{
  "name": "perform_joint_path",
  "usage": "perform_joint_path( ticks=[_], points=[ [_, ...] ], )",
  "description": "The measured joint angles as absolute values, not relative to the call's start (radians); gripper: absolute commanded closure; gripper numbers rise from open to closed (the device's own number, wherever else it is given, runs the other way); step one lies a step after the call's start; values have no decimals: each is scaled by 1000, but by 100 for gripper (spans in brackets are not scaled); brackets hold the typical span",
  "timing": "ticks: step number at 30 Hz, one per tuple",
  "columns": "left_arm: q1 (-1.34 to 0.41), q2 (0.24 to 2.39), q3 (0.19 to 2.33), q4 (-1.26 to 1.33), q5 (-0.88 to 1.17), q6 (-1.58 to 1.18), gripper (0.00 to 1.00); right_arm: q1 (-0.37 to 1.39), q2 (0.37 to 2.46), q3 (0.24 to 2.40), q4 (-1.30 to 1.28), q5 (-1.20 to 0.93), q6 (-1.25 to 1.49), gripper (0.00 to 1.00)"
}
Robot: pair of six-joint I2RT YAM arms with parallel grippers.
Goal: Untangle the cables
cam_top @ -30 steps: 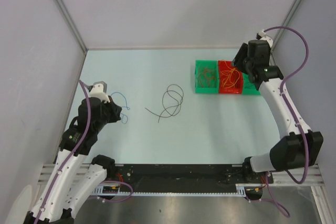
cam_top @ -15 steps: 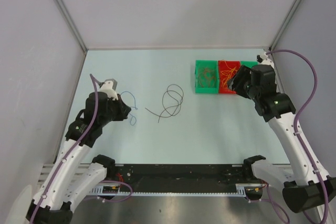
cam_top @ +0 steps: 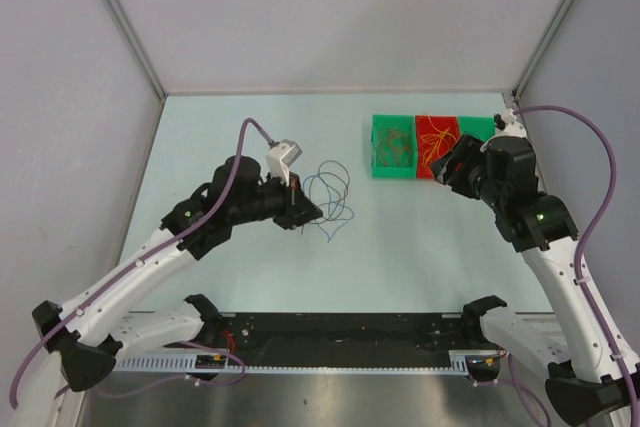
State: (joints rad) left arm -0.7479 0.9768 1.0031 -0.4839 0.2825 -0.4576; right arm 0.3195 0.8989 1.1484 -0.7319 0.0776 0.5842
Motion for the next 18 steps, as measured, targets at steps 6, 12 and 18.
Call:
perform_joint_path(
  ticks=[6,12,18],
  points=[
    [-799,997,1012,-407,396,-471,100,319,890,1148,-743,70,584,39],
    [-813,997,1012,-365,463,-472,100,319,890,1146,-742,51,585,39],
    [-825,997,1012,-345,506,-473,100,320,878,1145,-735,31,585,38]
  ],
)
